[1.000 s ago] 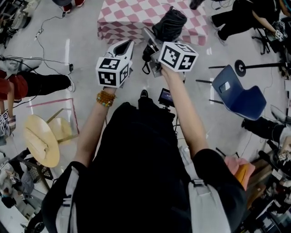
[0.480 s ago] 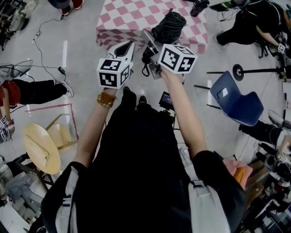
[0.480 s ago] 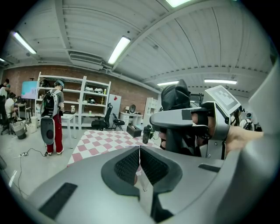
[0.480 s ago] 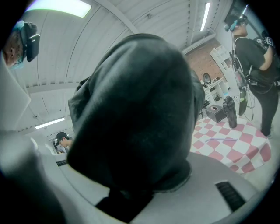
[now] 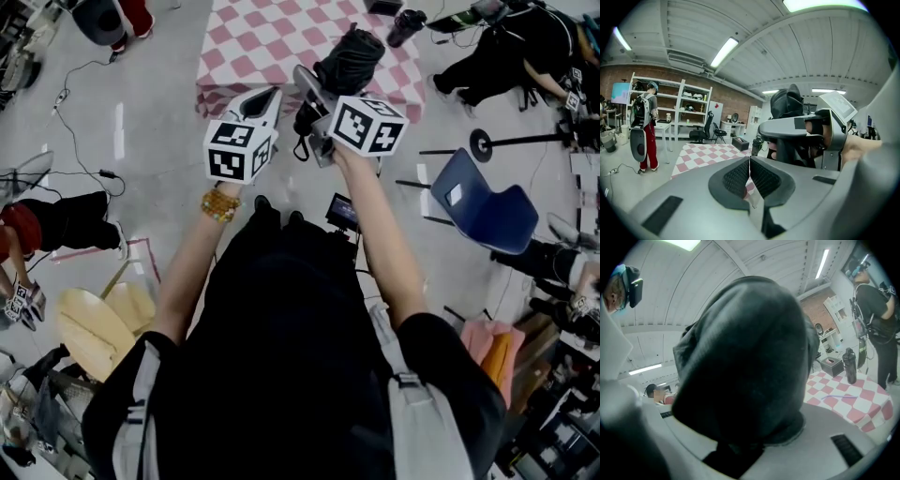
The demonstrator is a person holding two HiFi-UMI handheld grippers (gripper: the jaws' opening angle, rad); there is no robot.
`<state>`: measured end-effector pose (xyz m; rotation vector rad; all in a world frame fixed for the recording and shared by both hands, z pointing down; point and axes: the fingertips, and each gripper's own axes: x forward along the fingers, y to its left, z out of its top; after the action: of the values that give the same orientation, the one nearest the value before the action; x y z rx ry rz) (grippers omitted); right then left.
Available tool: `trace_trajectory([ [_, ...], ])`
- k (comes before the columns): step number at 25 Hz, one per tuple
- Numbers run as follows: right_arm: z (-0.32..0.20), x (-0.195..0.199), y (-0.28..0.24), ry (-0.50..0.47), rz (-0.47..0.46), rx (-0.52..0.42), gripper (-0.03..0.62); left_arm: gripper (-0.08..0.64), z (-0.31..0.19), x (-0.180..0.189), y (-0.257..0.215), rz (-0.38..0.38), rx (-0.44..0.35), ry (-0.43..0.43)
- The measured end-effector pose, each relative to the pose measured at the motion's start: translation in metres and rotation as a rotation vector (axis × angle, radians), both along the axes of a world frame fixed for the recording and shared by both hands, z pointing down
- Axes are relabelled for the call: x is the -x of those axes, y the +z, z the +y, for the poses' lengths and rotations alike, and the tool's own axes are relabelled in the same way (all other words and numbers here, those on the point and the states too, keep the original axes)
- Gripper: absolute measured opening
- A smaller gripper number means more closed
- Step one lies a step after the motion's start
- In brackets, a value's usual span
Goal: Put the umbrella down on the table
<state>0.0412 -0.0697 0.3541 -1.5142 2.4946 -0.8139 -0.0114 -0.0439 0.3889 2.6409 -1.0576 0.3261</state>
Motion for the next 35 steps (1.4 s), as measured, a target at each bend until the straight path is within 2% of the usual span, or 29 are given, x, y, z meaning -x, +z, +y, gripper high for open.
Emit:
trace_trajectory([
  [5,-0.021,0.004,-0.009,0.028,0.02,-0.008,0.187,0.015,-0.018,0.0,-0.002,0.009,0.007,0.035],
  [12,-0.046,0.016,0.013,0.006,0.023,0.008,0.187,0.015,-0.042,0.007,0.019,0.009,0.023,0.04],
  [21,-0.118,0.0,0.024,-0.036,0.01,0.023,0.187,0.015,-0.107,-0.012,0.029,-0.012,0.04,-0.007],
  [29,-0.199,-0.031,0.016,-0.07,-0.006,0.044,0.187,0.015,-0.179,-0.045,0.024,-0.05,0.075,-0.026],
  [35,-0.244,-0.056,0.031,-0.078,-0.006,0.064,0.187,0.015,-0.22,-0.063,0.034,-0.083,0.095,-0.034],
])
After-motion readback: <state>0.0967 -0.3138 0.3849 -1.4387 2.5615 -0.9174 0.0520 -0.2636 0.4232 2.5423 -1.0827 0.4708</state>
